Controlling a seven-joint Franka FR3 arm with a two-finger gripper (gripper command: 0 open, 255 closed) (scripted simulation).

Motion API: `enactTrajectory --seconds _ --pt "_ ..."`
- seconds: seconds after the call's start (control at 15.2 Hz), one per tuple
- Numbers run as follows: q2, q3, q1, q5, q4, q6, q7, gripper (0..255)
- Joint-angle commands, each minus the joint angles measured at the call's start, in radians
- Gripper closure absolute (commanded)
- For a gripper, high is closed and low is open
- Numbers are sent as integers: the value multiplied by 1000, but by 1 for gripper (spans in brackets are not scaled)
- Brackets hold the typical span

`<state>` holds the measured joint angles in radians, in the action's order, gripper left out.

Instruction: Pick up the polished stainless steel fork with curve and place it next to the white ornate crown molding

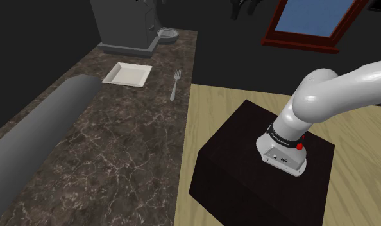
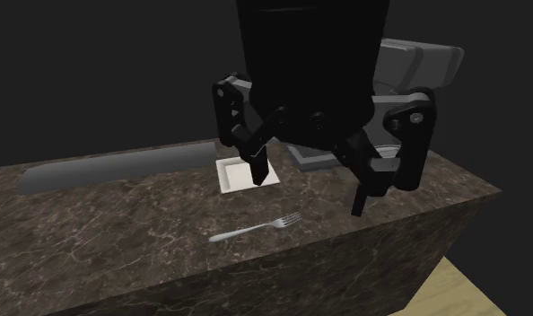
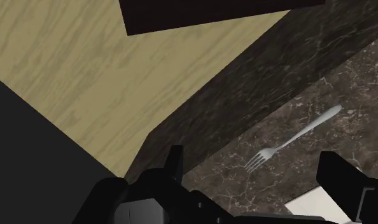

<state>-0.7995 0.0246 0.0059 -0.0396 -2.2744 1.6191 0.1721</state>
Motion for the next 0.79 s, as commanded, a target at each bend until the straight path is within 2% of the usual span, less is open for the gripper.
enactTrajectory --seconds 0.0,0.33,0.73 --pt "0 0 0 0 0 0 0 0" --pt "86 78 -32 42 -71 141 185 0" --pt "243 169 -73 74 -103 310 405 0"
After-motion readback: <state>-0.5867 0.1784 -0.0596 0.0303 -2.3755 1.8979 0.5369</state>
